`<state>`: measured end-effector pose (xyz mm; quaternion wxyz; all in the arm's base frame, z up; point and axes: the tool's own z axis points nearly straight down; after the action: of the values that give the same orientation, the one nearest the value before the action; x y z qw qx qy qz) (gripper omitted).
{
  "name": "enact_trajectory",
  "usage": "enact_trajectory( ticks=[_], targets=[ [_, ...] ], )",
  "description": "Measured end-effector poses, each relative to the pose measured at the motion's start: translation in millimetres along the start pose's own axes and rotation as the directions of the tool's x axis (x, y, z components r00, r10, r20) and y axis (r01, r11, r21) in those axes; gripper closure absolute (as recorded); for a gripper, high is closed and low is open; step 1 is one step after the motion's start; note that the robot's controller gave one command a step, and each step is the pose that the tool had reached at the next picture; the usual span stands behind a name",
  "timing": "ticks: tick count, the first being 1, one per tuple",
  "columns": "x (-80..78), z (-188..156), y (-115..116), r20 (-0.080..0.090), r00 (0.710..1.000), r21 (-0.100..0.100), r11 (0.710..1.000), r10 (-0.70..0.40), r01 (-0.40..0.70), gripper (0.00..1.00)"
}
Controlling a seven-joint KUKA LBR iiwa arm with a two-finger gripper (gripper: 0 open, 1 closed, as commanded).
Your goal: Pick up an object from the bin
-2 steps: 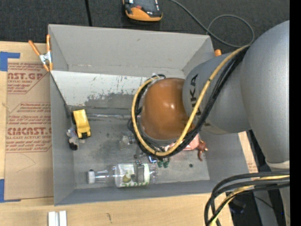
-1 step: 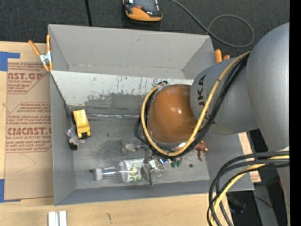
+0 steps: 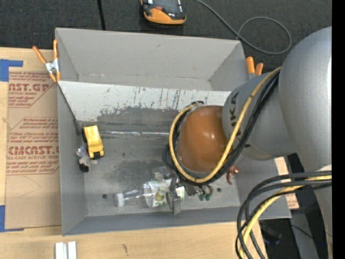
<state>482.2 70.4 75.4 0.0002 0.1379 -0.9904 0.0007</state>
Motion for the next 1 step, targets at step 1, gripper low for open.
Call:
enact_trajectory(
  ticks=[1],
  targets=[
    [-1.3,0.2,0.7,0.006,1.000,-0.001,1.000,-0.001,0.001,0.00]
  ],
)
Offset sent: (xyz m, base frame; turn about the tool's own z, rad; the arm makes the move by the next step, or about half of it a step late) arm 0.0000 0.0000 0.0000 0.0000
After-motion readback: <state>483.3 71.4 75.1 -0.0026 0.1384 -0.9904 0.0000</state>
